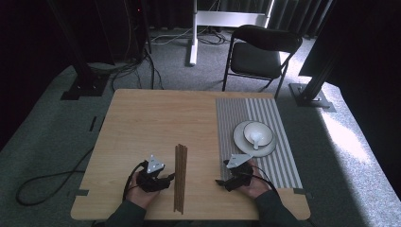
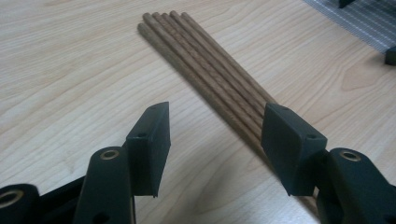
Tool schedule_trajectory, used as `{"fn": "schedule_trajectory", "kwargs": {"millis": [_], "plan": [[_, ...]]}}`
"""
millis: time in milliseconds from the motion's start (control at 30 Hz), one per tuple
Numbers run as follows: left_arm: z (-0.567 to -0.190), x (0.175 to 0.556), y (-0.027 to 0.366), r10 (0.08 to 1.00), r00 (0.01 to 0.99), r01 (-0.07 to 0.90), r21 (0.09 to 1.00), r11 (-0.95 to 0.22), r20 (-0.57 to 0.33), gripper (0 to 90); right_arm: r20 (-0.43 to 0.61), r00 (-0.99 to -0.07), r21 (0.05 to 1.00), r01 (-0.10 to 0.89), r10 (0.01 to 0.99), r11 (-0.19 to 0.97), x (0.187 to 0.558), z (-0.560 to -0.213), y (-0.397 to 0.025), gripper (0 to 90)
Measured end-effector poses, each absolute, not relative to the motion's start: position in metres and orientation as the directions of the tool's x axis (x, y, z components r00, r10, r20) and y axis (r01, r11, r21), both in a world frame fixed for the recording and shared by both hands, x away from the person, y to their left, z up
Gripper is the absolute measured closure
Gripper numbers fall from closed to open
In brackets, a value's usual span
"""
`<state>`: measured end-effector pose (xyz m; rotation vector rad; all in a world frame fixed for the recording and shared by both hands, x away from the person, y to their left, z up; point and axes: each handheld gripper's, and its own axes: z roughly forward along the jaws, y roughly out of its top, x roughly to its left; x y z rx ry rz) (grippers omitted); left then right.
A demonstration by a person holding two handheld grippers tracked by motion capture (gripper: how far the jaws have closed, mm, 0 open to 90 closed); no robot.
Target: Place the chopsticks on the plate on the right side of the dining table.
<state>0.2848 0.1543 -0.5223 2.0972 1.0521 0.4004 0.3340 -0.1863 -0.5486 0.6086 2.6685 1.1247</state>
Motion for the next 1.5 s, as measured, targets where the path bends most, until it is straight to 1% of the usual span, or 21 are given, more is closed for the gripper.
{"fn": "schedule_trajectory", "kwargs": {"millis": [600, 1133, 1233, 1500], "plan": [[-0.528, 0.284, 0.140, 0.754, 0.655, 0.555, 0.707, -0.439, -0.046, 46.1, -0.009, -0.899, 0.717, 0.299, 0.437, 0.630, 0.334, -0.549, -0.186, 11.8], [-0.533, 0.287, 0.138, 0.761, 0.648, 0.572, 0.675, -0.465, -0.025, 48.8, -0.008, -0.899, 0.717, 0.299, 0.437, 0.630, 0.334, -0.549, -0.186, 11.8], [-0.534, 0.287, 0.137, 0.765, 0.643, 0.574, 0.667, -0.475, -0.009, 50.4, -0.009, -0.899, 0.717, 0.299, 0.437, 0.630, 0.334, -0.549, -0.186, 11.8], [-0.534, 0.287, 0.137, 0.772, 0.636, 0.582, 0.663, -0.472, -0.009, 55.3, -0.008, -0.899, 0.717, 0.299, 0.437, 0.629, 0.334, -0.549, -0.186, 11.8]]}}
